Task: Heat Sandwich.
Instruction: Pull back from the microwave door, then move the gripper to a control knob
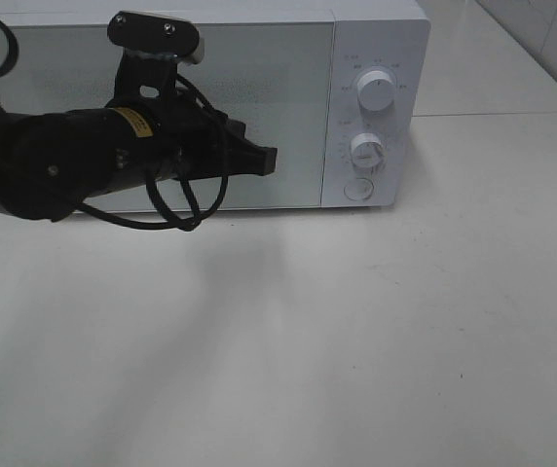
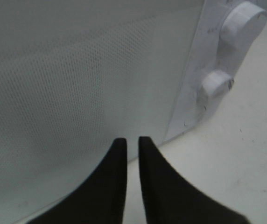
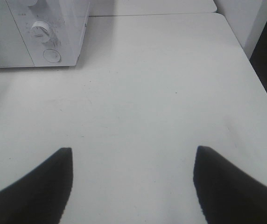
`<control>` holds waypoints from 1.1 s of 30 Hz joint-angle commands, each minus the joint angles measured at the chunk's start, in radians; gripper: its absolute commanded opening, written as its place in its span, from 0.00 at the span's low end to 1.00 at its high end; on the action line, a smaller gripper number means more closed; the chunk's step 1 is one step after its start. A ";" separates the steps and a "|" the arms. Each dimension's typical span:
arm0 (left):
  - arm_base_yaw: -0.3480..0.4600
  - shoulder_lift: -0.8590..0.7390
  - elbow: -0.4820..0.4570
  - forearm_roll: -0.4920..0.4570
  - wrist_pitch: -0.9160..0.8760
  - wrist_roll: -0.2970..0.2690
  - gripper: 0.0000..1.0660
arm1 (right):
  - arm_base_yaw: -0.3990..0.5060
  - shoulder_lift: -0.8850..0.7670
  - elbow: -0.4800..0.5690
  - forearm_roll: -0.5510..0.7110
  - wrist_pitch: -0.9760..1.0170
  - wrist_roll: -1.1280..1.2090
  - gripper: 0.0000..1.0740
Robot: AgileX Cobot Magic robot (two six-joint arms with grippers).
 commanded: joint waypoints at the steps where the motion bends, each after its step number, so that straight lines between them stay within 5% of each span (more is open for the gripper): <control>1: -0.006 -0.073 0.019 -0.016 0.207 -0.010 0.62 | -0.006 -0.030 0.001 0.001 -0.015 0.006 0.66; 3: -0.006 -0.094 0.019 -0.016 0.303 -0.009 0.95 | -0.006 -0.030 0.001 0.001 -0.015 0.006 0.66; 17: 0.014 -0.275 0.019 0.062 0.885 -0.014 0.91 | -0.006 -0.030 0.001 0.001 -0.015 0.006 0.66; 22: 0.096 -0.334 0.017 0.060 1.054 -0.072 0.91 | -0.006 -0.030 0.001 0.001 -0.015 0.006 0.66; 33: 0.346 -0.491 0.017 0.059 1.350 -0.085 0.91 | -0.006 -0.030 0.001 0.000 -0.015 0.010 0.64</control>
